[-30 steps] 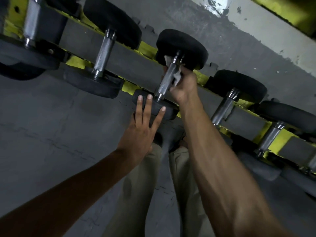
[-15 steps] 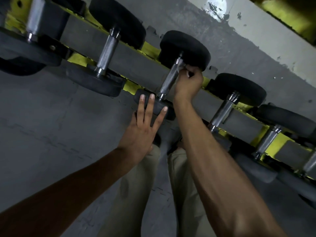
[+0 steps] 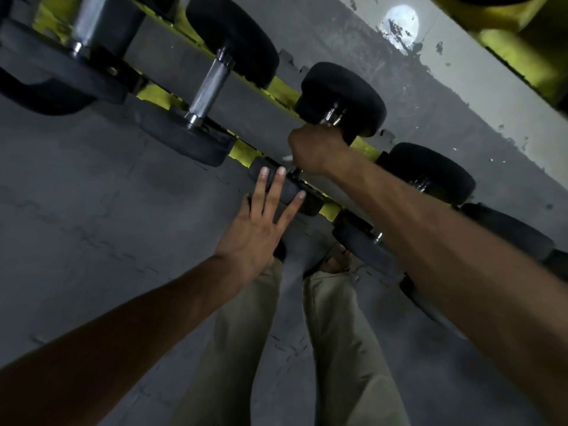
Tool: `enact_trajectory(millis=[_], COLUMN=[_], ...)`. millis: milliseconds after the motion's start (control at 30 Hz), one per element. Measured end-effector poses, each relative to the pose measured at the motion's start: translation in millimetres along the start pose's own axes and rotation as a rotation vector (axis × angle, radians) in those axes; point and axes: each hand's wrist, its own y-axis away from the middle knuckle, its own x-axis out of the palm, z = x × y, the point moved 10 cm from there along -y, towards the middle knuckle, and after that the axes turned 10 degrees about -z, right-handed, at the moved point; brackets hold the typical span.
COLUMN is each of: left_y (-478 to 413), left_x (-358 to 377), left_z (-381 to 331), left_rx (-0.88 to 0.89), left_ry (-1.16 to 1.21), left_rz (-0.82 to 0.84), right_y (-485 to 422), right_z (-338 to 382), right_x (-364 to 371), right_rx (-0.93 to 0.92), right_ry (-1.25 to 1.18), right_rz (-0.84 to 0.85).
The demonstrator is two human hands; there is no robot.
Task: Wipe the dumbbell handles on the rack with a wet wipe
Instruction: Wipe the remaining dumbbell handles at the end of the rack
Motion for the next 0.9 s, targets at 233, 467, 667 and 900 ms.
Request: enact_trajectory(millis=[233, 467, 667, 900], left_y=[2, 2, -14, -31], left_x=[-8, -28, -36, -20], left_z=[-1, -40, -110, -176], left_rx=[-0.069, -0.077, -0.012, 0.070], left_ry=[0.053, 0.122, 0.226, 0.170], left_rz=[-0.026, -0.143, -0.106, -0.046], right_y=[16, 90, 146, 215], right_z=[23, -31, -115, -104], right_x=[0, 16, 39, 88], right_rx=[-0.166, -0.039, 0.169, -0.205], right_ry=[-0.350, -0.726, -0.812, -0.279], right_rz=[-0.039, -0.252, -0.339, -0.133])
